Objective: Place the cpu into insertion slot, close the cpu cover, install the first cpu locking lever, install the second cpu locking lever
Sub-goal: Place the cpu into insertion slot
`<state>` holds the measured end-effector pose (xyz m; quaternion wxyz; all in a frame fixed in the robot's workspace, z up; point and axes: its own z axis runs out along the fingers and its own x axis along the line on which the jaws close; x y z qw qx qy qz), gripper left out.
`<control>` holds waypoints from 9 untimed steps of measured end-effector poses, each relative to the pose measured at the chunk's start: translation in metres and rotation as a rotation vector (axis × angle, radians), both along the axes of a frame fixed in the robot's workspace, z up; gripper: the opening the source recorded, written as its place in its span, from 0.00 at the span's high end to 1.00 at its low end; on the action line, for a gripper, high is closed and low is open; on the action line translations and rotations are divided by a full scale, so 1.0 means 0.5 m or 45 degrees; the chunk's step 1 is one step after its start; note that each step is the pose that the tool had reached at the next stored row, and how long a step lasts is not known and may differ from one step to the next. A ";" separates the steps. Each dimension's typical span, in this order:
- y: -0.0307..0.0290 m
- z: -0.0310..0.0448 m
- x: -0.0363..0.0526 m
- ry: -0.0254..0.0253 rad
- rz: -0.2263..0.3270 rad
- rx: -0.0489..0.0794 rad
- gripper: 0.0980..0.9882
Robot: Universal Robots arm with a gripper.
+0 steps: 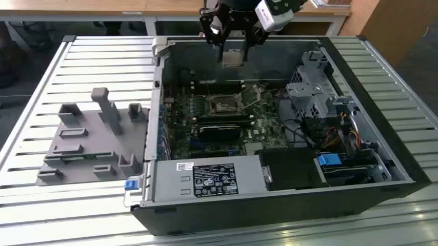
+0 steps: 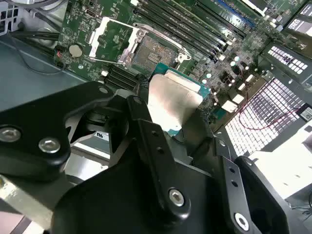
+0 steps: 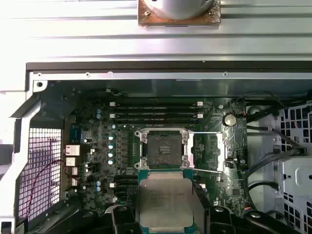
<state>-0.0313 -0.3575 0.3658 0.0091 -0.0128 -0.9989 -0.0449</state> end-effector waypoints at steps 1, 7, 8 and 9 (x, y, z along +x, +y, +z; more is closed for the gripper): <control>0.000 0.000 0.000 0.0000 0.000 0.000 0.52; 0.000 0.000 0.000 0.0001 -0.002 0.000 0.52; 0.000 0.000 0.000 0.0000 -0.006 0.000 0.52; 0.000 0.000 0.000 -0.0001 -0.015 0.000 0.52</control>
